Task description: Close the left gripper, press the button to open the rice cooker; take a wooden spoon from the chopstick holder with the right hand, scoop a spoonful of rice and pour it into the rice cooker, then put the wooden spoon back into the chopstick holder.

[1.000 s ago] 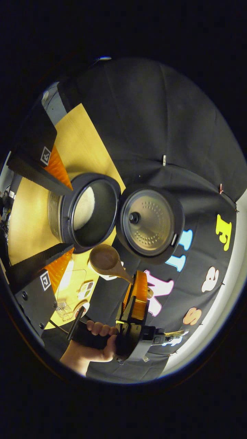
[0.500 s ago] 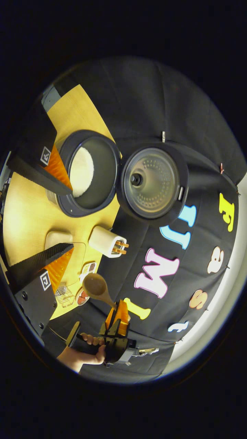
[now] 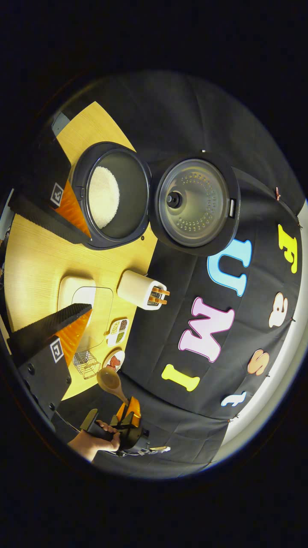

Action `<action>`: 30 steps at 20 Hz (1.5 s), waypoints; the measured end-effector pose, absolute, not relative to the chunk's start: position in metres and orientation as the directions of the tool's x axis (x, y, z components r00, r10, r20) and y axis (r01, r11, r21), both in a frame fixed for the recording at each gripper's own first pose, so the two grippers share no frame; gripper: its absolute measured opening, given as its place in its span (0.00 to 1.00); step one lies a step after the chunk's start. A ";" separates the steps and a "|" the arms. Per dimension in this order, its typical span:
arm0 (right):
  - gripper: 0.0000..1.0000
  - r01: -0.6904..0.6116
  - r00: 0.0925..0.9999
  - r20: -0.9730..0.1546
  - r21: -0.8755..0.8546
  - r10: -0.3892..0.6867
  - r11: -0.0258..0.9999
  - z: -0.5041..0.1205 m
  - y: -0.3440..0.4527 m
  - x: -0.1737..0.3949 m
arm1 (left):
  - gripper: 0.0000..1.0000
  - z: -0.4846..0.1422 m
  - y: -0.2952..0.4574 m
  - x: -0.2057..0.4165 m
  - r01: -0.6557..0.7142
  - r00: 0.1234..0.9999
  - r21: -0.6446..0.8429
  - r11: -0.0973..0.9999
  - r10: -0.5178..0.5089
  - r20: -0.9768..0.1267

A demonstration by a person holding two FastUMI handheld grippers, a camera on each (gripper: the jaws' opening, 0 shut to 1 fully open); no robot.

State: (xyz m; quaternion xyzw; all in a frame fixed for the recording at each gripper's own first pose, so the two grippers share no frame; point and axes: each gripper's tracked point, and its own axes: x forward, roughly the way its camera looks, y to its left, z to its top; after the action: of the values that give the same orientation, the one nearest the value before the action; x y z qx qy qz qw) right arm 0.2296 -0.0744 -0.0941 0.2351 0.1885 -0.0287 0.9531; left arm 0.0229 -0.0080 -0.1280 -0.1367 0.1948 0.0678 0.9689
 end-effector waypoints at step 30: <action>0.98 0.342 0.894 -0.412 0.381 -0.173 0.859 -0.176 -0.162 0.232 | 0.95 0.035 0.081 0.010 -0.586 0.809 -0.099 0.804 0.587 -0.029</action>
State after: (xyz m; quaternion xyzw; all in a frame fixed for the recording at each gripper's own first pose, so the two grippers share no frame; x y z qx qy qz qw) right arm 0.2315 -0.1621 -0.1764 0.2281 0.1851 -0.1363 0.9461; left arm 0.0102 0.0808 0.0351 -0.0515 -0.0013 0.3087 0.9498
